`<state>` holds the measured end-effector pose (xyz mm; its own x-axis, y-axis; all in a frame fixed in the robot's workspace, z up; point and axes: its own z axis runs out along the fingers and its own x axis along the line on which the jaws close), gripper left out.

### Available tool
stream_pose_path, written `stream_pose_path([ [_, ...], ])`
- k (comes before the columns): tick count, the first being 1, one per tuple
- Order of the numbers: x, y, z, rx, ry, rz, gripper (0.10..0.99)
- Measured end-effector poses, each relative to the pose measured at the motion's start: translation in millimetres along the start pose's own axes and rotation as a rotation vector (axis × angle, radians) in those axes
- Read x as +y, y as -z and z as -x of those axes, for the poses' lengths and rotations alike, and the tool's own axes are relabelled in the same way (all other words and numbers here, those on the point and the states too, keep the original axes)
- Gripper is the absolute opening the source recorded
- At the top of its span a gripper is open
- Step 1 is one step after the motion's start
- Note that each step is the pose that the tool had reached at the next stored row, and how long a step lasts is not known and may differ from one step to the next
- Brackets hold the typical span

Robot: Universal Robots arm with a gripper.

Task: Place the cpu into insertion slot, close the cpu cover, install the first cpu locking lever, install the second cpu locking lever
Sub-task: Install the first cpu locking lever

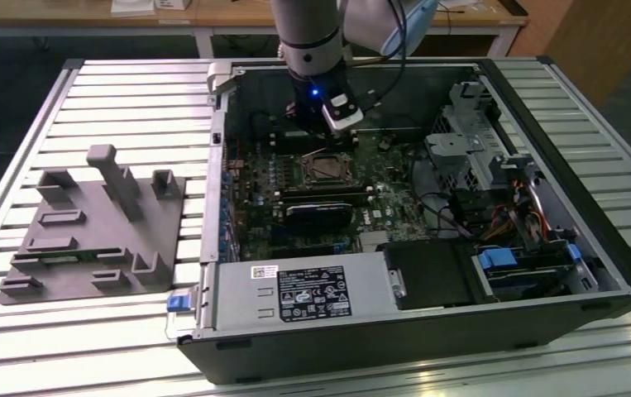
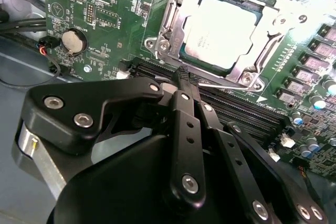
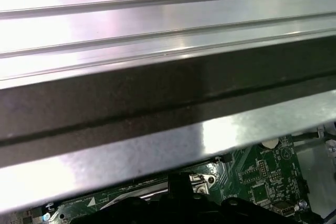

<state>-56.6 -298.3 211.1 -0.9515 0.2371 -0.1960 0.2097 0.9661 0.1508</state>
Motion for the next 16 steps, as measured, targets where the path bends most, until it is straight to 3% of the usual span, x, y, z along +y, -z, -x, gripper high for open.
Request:
stream_pose_path([
  [4,-0.1,-0.9,-0.2,-0.0031,-0.001,0.008,0.106],
  [12,-0.2,-1.7,-0.3,0.0035,-0.009,0.041,0.106],
  [16,-0.4,-2.4,-0.6,0.0046,-0.011,0.049,0.106],
])
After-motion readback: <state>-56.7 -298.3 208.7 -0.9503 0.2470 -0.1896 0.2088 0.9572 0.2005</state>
